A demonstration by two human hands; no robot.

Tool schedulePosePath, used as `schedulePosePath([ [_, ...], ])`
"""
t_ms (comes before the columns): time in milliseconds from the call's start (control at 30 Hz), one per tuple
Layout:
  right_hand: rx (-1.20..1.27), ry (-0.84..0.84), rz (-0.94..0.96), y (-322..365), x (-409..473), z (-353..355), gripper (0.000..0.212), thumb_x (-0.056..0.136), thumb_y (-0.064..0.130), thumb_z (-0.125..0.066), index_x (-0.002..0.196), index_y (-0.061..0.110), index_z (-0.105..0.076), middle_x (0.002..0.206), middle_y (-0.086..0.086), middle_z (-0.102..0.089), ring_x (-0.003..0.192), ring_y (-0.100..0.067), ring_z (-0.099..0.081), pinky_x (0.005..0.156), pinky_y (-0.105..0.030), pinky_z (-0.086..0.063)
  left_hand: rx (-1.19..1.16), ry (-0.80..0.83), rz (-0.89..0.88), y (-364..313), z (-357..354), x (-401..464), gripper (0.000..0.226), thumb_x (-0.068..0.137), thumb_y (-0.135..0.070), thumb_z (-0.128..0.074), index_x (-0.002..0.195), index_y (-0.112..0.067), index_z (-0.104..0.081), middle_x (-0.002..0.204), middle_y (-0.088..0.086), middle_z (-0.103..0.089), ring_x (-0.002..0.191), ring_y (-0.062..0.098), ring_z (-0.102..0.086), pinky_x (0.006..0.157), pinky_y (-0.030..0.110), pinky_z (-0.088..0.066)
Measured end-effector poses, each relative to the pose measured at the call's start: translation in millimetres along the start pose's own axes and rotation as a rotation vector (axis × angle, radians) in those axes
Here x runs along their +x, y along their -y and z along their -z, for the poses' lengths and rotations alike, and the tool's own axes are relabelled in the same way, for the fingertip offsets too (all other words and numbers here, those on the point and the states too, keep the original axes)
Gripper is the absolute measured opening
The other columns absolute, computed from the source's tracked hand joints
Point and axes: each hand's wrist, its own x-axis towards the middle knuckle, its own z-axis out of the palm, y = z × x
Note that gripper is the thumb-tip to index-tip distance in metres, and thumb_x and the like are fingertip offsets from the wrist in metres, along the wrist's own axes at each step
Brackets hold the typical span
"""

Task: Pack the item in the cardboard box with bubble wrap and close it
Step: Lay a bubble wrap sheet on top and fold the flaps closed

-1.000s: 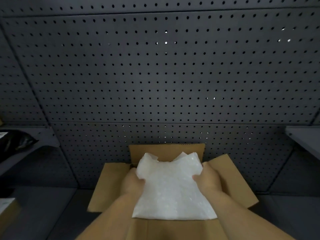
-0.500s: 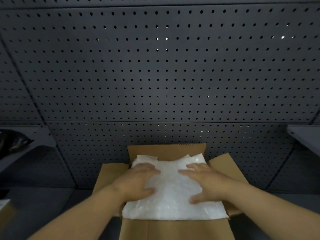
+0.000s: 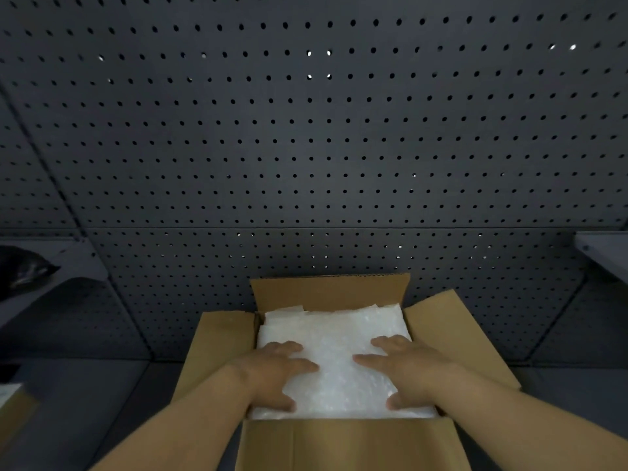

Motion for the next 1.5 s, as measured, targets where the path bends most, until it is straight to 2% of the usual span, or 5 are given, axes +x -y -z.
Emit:
schedulePosePath([
  [200, 0.085, -0.084, -0.006, -2, 16, 5, 0.083, 0.085, 0.042, -0.065, 0.15, 0.041, -0.014, 0.154, 0.0, -0.02, 0.137, -0.021, -0.028, 0.104, -0.034, -0.04, -0.016, -0.04, 0.015, 4, 2, 11, 0.075, 0.085, -0.045, -0.063, 0.146, -0.044, -0.02, 0.159, -0.004, -0.008, 0.143, 0.02, -0.016, 0.116, 0.034, -0.023],
  [267, 0.104, -0.127, -0.01, -4, 20, 8, 0.092, 0.08, 0.046, -0.069, 0.151, 0.04, -0.011, 0.158, 0.001, -0.01, 0.143, -0.021, -0.017, 0.11, -0.034, -0.033, 0.044, -0.064, 0.025, 5, 5, 10, 0.084, 0.081, -0.046, -0.067, 0.146, -0.046, -0.015, 0.159, -0.004, 0.002, 0.145, 0.023, -0.004, 0.117, 0.036, -0.019],
  [433, 0.127, 0.014, -0.036, -7, 30, 2, 0.109, 0.072, 0.052, -0.075, 0.149, 0.047, 0.003, 0.16, 0.002, 0.018, 0.149, -0.025, 0.011, 0.12, -0.04, -0.009, 0.051, 0.025, 0.059, 7, 4, 16, 0.098, 0.076, -0.049, -0.072, 0.143, -0.055, -0.001, 0.158, -0.001, 0.023, 0.145, 0.029, 0.019, 0.118, 0.044, -0.001],
  [900, 0.132, 0.228, -0.041, -13, 52, 10, 0.11, 0.076, 0.047, -0.075, 0.147, 0.049, 0.009, 0.161, 0.002, 0.016, 0.149, -0.029, 0.006, 0.119, -0.049, -0.017, 0.056, 0.116, 0.045, 9, 10, 35, 0.1, 0.073, -0.045, -0.076, 0.143, -0.055, -0.004, 0.159, 0.003, 0.009, 0.145, 0.035, 0.0, 0.115, 0.051, -0.025],
  [1500, 0.202, 0.241, -0.068, 0, 54, -1, 0.107, 0.082, 0.035, -0.073, 0.148, 0.047, 0.01, 0.159, 0.002, 0.022, 0.148, -0.03, 0.013, 0.12, -0.047, -0.014, 0.04, 0.13, 0.049, 0, -2, 44, 0.096, 0.08, -0.035, -0.072, 0.144, -0.053, -0.003, 0.159, 0.002, 0.018, 0.146, 0.035, 0.008, 0.117, 0.047, -0.02],
])
